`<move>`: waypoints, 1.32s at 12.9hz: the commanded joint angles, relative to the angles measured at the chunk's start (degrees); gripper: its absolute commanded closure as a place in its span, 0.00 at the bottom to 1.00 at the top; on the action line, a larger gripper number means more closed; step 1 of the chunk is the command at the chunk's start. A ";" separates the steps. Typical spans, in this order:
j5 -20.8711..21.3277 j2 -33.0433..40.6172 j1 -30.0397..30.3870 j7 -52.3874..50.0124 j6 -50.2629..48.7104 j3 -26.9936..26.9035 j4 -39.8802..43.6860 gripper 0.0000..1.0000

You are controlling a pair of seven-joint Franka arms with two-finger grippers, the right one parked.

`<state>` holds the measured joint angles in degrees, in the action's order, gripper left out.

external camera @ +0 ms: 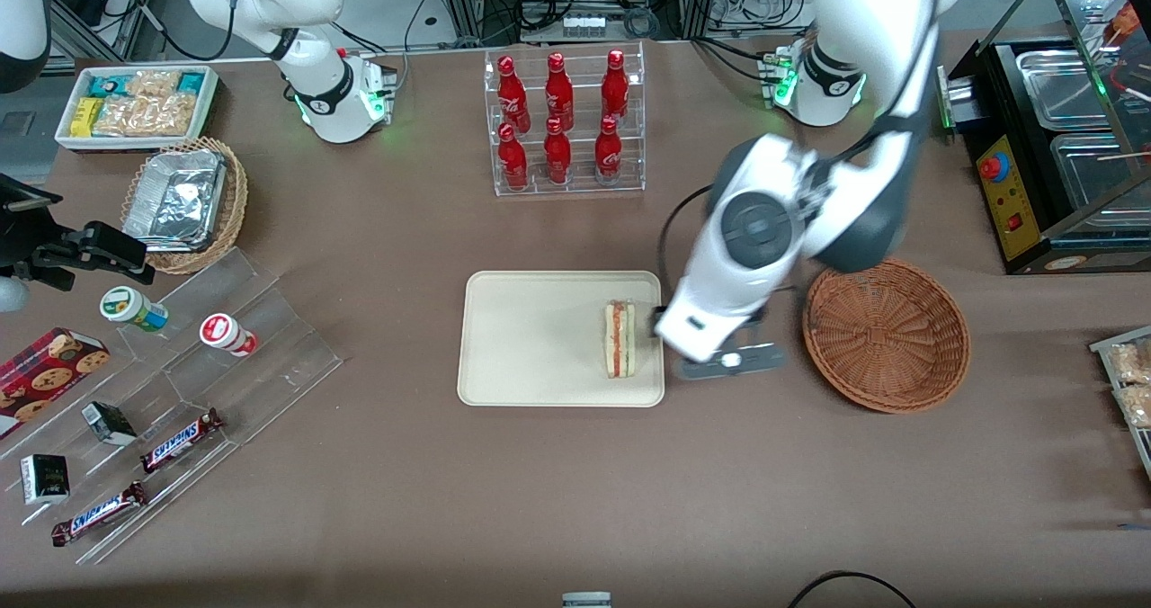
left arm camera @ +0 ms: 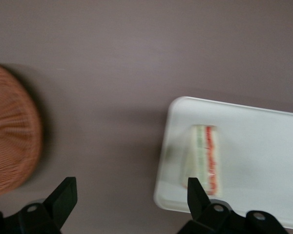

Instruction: Place sandwich from basket to tray

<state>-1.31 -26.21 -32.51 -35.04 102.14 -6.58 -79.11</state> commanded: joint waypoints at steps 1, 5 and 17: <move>2.28 6.41 0.34 1.54 -0.54 -3.17 -6.83 0.00; 1.84 14.41 7.18 6.28 -0.88 -3.27 -12.37 0.00; 1.84 28.32 32.85 17.02 -10.99 15.62 -14.33 0.00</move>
<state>0.08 1.87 -2.30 -18.45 92.43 5.76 -95.24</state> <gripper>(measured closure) 0.000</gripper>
